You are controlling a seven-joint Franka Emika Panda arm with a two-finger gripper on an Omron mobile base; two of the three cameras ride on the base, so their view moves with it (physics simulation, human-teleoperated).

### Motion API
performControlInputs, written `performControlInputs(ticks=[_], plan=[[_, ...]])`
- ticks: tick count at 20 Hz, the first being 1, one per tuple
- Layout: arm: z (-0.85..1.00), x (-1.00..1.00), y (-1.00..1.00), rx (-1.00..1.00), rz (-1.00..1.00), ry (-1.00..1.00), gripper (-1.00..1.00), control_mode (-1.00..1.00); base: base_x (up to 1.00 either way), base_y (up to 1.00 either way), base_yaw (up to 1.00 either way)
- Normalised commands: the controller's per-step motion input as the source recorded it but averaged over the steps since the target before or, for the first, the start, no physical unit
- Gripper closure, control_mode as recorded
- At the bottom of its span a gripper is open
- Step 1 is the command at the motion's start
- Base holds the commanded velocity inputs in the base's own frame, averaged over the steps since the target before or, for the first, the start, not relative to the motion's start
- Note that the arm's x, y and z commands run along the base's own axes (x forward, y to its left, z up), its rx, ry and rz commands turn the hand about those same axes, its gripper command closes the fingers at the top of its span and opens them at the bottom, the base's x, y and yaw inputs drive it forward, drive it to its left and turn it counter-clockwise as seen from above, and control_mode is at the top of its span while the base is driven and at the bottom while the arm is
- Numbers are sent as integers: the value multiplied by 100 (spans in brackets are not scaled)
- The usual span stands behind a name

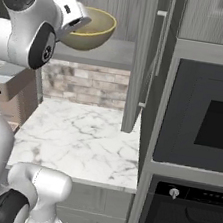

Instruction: Move the bowls from the cabinet to the plates on the dining table.

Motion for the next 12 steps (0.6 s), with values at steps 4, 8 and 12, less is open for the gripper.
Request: performControlInputs(ticks=[4, 8, 12], plan=[[0, -26, 19, 0, 0, 2, 100, -100, 0, 0, 0], [0, -54, 18, 0, 0, 3, 100, -100, 0, 0, 0], [0, -65, 9, 0, 0, 1, 100, -100, 0, 0, 0]])
